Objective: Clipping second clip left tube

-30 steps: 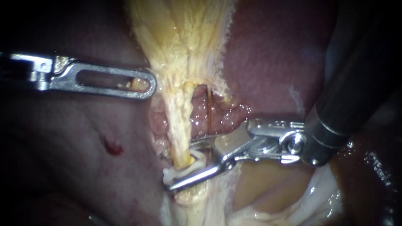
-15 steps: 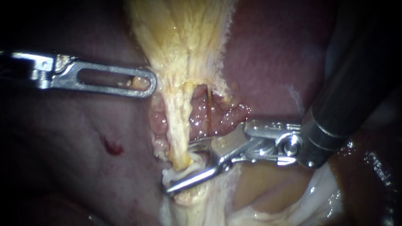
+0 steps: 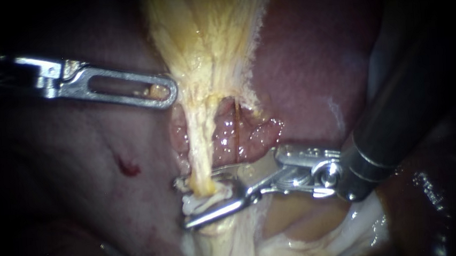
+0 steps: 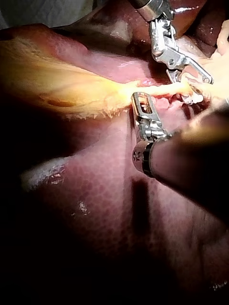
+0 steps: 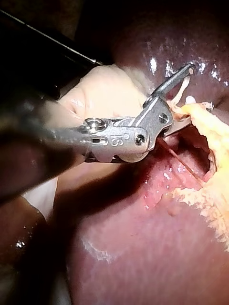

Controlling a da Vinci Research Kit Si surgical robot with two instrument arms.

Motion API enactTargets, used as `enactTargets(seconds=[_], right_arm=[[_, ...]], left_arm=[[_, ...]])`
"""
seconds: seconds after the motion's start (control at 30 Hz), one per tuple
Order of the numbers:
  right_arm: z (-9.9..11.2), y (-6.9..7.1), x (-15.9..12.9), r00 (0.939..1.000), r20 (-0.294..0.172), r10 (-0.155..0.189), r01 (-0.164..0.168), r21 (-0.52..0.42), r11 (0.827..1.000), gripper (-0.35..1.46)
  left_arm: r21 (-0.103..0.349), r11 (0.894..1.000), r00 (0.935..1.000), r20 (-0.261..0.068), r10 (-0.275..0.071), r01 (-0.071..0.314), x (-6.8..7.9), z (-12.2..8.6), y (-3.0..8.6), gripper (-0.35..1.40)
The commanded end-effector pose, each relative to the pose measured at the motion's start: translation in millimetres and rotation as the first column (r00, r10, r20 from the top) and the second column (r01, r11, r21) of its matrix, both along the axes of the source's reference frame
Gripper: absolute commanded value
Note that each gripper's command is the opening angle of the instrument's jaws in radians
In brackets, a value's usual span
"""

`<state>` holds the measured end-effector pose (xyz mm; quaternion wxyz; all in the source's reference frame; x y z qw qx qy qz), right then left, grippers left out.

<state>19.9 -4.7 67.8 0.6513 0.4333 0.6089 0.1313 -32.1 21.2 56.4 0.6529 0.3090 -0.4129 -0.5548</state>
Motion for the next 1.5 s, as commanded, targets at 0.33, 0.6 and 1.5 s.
enactTargets(seconds=[0.33, 0.6, 1.5], right_arm=[[-2.3, -1.4, 0.2, 0.9980, -0.049, -0.041, 0.041, 0.006, 0.999, 0.49], [-3.7, -2.2, 0.5, 0.9964, -0.065, -0.055, 0.056, 0.007, 0.998, 0.49], [-2.8, -1.5, -0.4, 0.9961, -0.063, -0.061, 0.063, 0.025, 0.998, -0.04]], left_arm=[[-0.003, 1.000, 1.0000, -0.004, -0.005, 0.005, 0.4, 0.4, 0.3, -0.35], [-0.004, 1.000, 1.0000, -0.006, -0.007, 0.007, 0.5, 0.7, 0.5, -0.35], [-0.004, 1.000, 1.0000, -0.006, -0.007, 0.007, 0.5, 0.7, 0.5, -0.35]])
